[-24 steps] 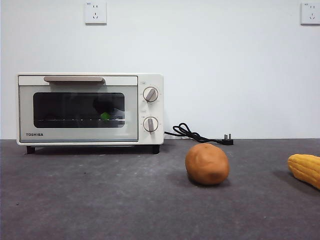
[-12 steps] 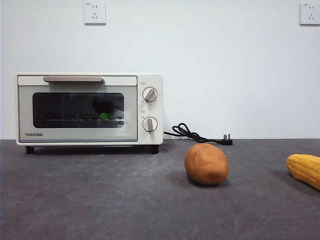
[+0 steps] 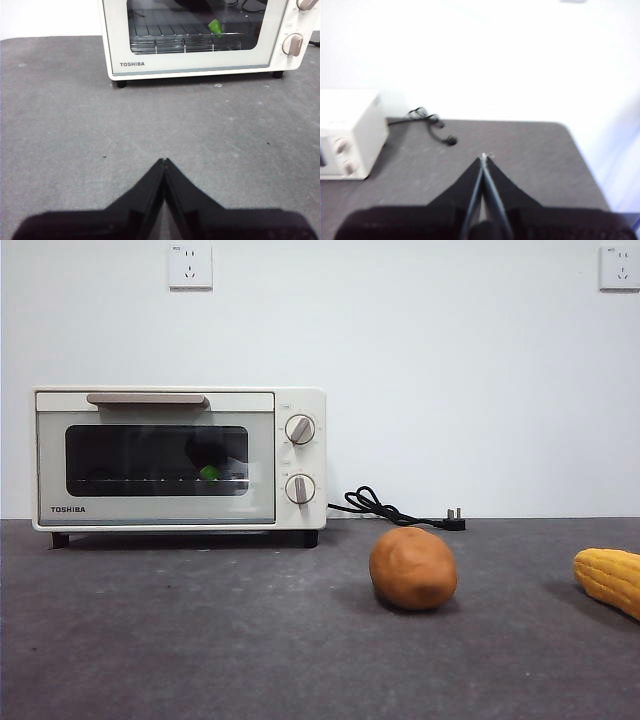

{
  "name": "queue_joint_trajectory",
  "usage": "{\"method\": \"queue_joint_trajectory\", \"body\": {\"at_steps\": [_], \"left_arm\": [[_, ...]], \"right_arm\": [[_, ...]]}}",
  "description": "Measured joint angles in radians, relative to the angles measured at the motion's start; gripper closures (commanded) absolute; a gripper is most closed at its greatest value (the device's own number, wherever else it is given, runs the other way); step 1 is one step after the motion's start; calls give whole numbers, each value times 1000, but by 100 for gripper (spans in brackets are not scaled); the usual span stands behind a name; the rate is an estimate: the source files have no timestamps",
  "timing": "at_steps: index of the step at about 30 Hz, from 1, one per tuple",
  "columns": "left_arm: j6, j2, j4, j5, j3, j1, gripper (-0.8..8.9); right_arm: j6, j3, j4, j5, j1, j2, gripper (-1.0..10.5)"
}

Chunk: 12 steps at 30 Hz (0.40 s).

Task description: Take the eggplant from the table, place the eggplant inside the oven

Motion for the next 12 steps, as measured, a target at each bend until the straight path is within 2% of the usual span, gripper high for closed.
{"method": "queue_joint_trajectory", "body": {"at_steps": [7, 12], "left_arm": [[0, 0, 0, 0, 0, 0, 817], [0, 0, 0, 0, 0, 0, 817]], "right_arm": [[-10, -129, 113, 0, -41, -123, 946], [-10, -352, 265, 0, -41, -227, 946]]}}
